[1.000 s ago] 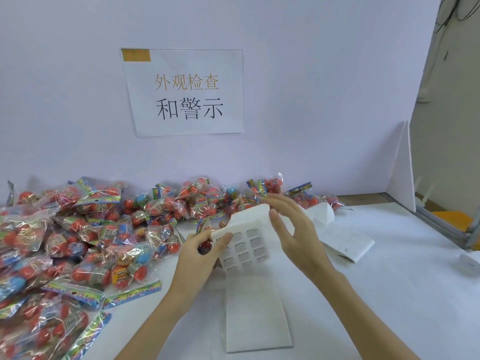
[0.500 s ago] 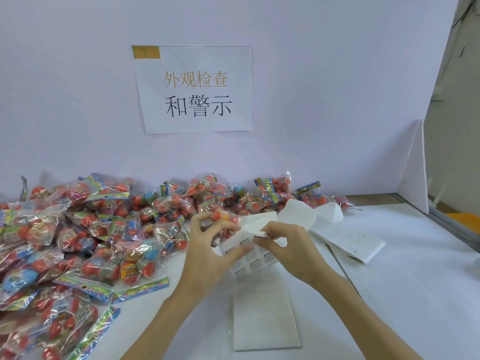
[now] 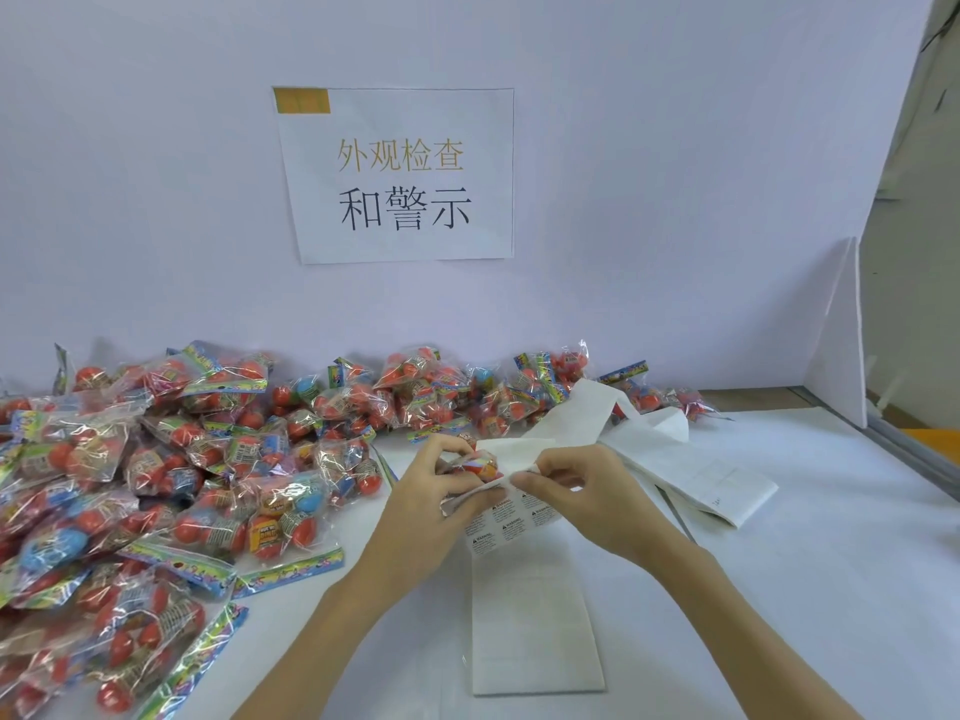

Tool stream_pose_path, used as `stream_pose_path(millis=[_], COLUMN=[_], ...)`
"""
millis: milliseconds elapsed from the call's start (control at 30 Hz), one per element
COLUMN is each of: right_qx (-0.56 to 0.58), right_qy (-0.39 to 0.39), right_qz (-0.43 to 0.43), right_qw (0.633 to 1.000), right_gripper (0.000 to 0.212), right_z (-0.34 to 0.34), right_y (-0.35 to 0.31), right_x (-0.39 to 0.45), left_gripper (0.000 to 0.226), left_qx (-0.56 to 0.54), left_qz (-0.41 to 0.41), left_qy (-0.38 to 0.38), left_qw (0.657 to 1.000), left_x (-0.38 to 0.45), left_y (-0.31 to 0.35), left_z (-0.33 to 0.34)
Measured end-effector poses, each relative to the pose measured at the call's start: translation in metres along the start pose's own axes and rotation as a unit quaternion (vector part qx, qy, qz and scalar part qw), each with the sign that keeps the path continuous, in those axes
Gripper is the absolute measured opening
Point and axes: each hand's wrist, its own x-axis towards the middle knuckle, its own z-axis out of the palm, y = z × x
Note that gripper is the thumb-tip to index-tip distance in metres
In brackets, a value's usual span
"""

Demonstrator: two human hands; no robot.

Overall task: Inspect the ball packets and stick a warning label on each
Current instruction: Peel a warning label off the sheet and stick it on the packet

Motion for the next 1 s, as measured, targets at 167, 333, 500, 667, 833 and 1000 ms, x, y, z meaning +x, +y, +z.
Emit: stream_pose_path(millis=[167,333,500,667,833,1000], right_qx=[-0.007,0.008,-0.05,-0.076,-0.106,-0.105], right_qy=[-0.001,0.011,0.031,0.038,0.038,0.04], right_qz=[0.016,0.016,-0.044,-0.087,-0.113,-0.134], right_qw=[1.0,1.0,0.997,0.993,0.987,0.985], right_gripper=[0.045,0.012,0.019,0.016,0.014,0.009], right_z=[0.002,0.0,0.0,-0.001,0.0,0.0], right_y=[0.002,0.0,-0.003,-0.008,-0.013,-0.016], right_x=[-0.001,-0.001,-0.001,-0.002,-0.002,-0.002], left_gripper=[0.018,0.005,0.013,0.013,0.009,0.007], left_qx=[-0.006,-0.05,-0.07,-0.067,-0.05,-0.047], left_qz=[-0.02,-0.092,-0.096,-0.085,-0.09,-0.094], left_qy=[0.035,0.043,0.047,0.05,0.042,0.036], left_qw=[0.999,0.994,0.992,0.993,0.994,0.994], left_x=[-0.002,0.0,0.0,0.001,0.001,0.002], left_y=[0.002,0.002,0.006,0.005,0.002,0.003], left_z=[0.005,0.006,0.007,0.009,0.01,0.008])
